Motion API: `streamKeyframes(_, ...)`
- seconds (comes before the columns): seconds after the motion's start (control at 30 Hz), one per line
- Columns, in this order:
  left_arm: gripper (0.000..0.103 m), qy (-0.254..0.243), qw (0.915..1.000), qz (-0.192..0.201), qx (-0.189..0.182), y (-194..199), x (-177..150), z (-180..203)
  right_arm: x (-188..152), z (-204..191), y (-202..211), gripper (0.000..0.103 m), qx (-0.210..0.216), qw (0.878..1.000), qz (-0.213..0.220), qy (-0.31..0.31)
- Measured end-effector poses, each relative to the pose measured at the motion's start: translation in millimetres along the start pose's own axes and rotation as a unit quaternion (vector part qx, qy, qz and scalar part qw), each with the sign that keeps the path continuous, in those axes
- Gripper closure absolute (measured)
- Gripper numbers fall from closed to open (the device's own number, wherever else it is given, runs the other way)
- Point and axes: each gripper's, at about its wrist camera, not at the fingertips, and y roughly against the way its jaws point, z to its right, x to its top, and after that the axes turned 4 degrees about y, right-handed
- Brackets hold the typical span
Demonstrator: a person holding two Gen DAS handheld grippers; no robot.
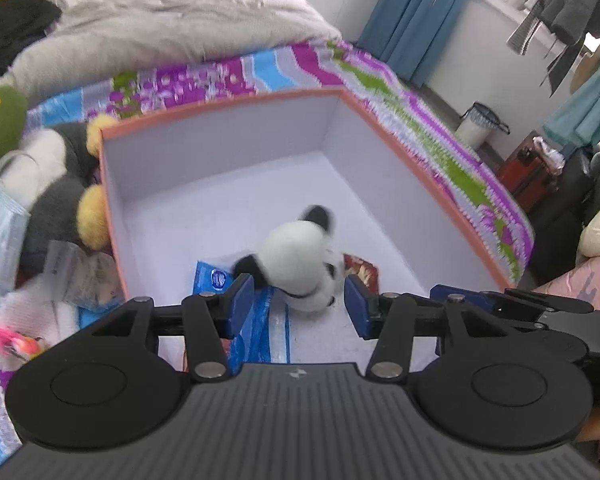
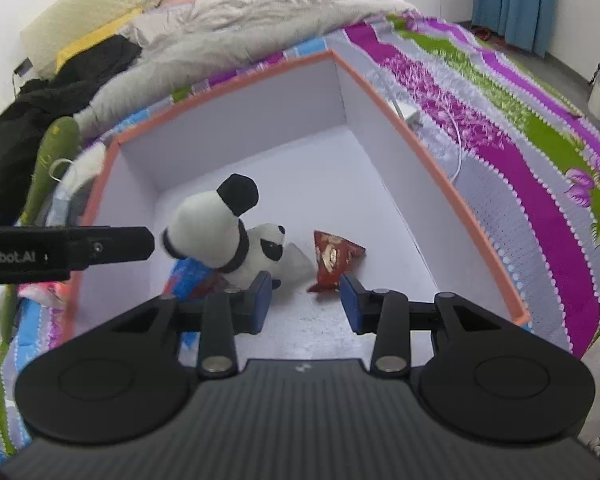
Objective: Organize soft objects
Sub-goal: 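Release the panda plush into the box with the left tool while the right tool drops the red packet, then move both open tools back toward the pile of soft items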
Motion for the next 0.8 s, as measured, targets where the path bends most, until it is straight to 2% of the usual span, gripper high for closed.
streamKeyframes(0.3, 0.047, -0.006, 0.9984, 0.056, -0.010, 86, -16, 2, 0, -28, 64, 0.062, 0.004, 0.998, 0.062, 0.010)
streamKeyframes(0.37, 0.047, -0.007, 0.9975, 0.069, -0.012, 108, -23, 0, -2, -36, 78, 0.055, 0.006, 0.997, 0.073, 0.013)
streamKeyframes(0.43, 0.047, -0.008, 0.9966, 0.080, -0.013, 126, -29, -1, -4, -44, 91, 0.043, 0.007, 0.996, 0.087, 0.017)
streamKeyframes(0.8, 0.047, -0.002, 0.9911, 0.133, -0.009, 215, -75, -24, -25, -94, 145, 0.042, 0.032, 0.990, 0.131, 0.049)
